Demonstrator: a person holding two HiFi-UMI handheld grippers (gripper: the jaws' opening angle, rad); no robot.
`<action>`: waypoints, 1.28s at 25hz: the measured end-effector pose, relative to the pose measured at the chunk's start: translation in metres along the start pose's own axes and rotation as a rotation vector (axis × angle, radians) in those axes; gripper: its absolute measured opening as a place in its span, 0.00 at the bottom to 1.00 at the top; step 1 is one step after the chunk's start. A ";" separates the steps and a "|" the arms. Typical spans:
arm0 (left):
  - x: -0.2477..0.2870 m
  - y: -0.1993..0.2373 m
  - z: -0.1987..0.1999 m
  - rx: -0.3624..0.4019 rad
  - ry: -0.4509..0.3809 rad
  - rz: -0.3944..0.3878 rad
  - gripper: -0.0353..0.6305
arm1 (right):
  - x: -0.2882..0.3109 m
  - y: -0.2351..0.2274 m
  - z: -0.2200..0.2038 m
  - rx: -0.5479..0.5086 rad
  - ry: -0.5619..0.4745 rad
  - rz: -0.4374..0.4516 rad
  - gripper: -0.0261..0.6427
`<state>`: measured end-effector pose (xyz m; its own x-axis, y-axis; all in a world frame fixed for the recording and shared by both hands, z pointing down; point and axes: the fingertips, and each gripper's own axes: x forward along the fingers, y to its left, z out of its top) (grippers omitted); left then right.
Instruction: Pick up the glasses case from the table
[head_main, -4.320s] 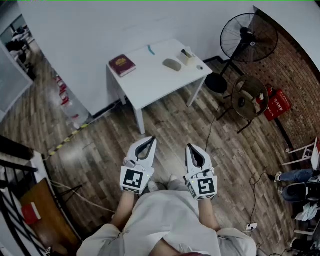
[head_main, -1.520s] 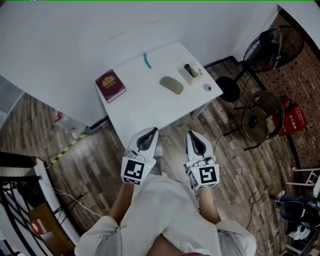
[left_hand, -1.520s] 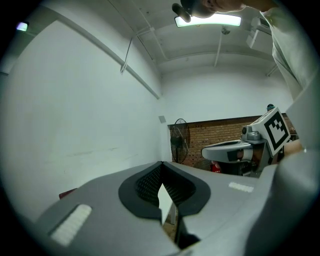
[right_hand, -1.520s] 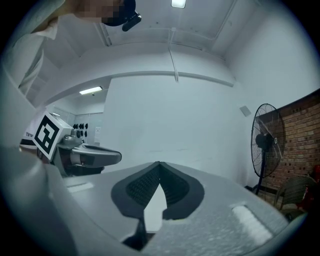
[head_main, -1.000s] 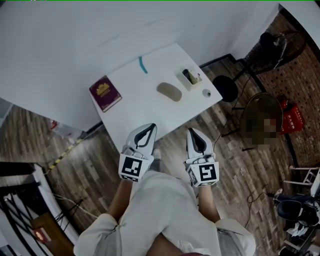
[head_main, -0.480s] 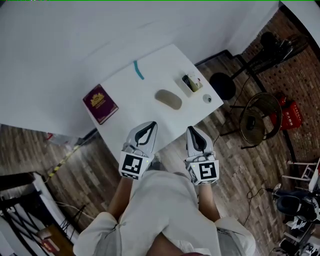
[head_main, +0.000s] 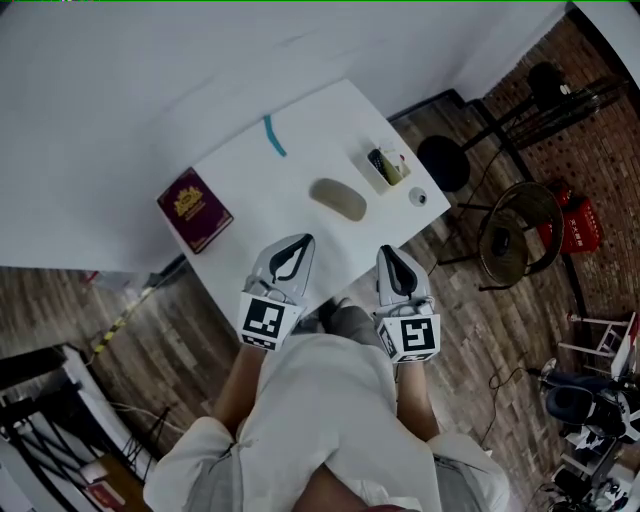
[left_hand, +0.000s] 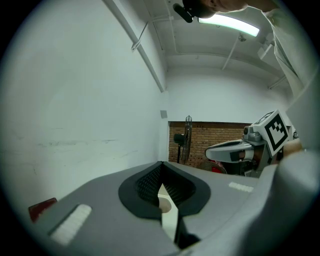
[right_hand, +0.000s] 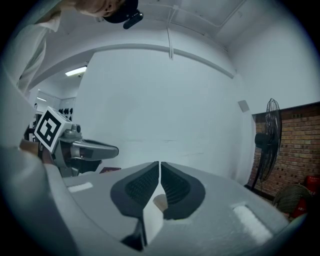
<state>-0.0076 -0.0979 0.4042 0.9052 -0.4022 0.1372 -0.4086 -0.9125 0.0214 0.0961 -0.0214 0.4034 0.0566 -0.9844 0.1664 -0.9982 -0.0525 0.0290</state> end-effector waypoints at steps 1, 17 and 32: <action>0.003 0.002 -0.001 0.000 0.002 0.000 0.08 | 0.002 -0.003 0.000 -0.003 0.003 -0.004 0.06; 0.054 0.014 -0.009 -0.004 0.043 0.044 0.08 | 0.050 -0.042 -0.014 0.008 0.047 0.068 0.06; 0.104 0.038 -0.039 -0.064 0.148 0.163 0.08 | 0.113 -0.073 -0.046 0.009 0.152 0.231 0.06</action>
<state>0.0664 -0.1714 0.4576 0.8015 -0.5243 0.2876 -0.5589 -0.8278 0.0487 0.1767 -0.1208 0.4653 -0.1710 -0.9339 0.3139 -0.9851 0.1684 -0.0358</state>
